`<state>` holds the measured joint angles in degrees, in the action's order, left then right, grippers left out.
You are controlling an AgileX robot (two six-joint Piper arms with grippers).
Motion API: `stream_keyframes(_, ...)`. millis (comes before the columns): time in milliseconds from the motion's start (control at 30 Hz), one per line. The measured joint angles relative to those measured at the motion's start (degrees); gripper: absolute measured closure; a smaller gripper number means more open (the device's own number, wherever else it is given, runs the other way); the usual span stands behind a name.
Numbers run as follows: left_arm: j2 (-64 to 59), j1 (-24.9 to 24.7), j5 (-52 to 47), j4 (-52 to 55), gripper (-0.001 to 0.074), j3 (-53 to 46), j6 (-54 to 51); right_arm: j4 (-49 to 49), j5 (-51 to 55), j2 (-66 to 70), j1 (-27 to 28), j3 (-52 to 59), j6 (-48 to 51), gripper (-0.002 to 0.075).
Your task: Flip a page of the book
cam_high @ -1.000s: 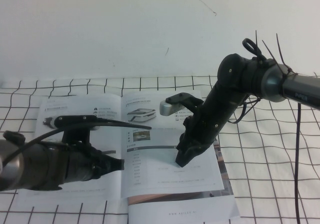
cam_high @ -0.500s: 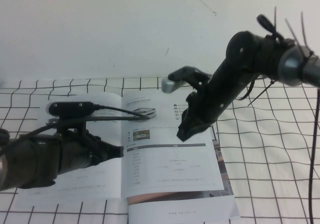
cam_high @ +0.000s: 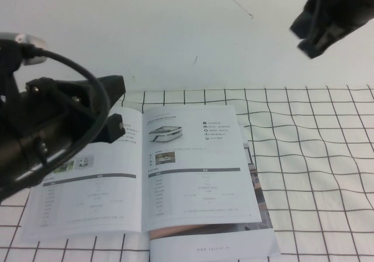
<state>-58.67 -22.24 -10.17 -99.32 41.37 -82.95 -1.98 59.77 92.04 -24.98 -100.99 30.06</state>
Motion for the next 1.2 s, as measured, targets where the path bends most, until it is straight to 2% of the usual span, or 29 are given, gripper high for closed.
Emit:
stream_keyframes(167, 6.0, 0.0, -9.8, 1.0, 0.0737, -0.1, 0.2, 13.0, 1.9, -10.0, 0.0, 4.9, -8.0, 0.0725)
stream_keyframes(433, 14.3, 0.0, -30.2, 16.0, 0.0737, -0.1, 2.0, 20.3, 1.7, -32.9, 0.0, 26.6, -19.9, 0.0725)
stream_keyframes(567, 19.9, 0.0, -33.6, 24.0, 0.0737, -0.1, 5.8, 22.7, -1.8, -48.3, 0.0, 40.1, -24.1, 0.0725)
stream_keyframes(767, 26.3, 1.1, -32.6, 31.4, 0.0737, -0.5, 13.9, 24.4, -7.7, -70.7, 0.0, 58.3, -32.8, 0.0725)
stream_keyframes(967, 31.3, 9.2, -28.9, 32.5, 0.0737, -2.5, 16.5, 25.0, -8.4, -78.1, 0.0, 64.6, -34.2, 0.0725)
stream_keyframes(1200, 34.4, 23.1, -28.1, 33.8, 0.0737, -3.1, 16.6, 23.4, -9.3, -78.1, 0.0, 68.8, -34.5, 0.0725)
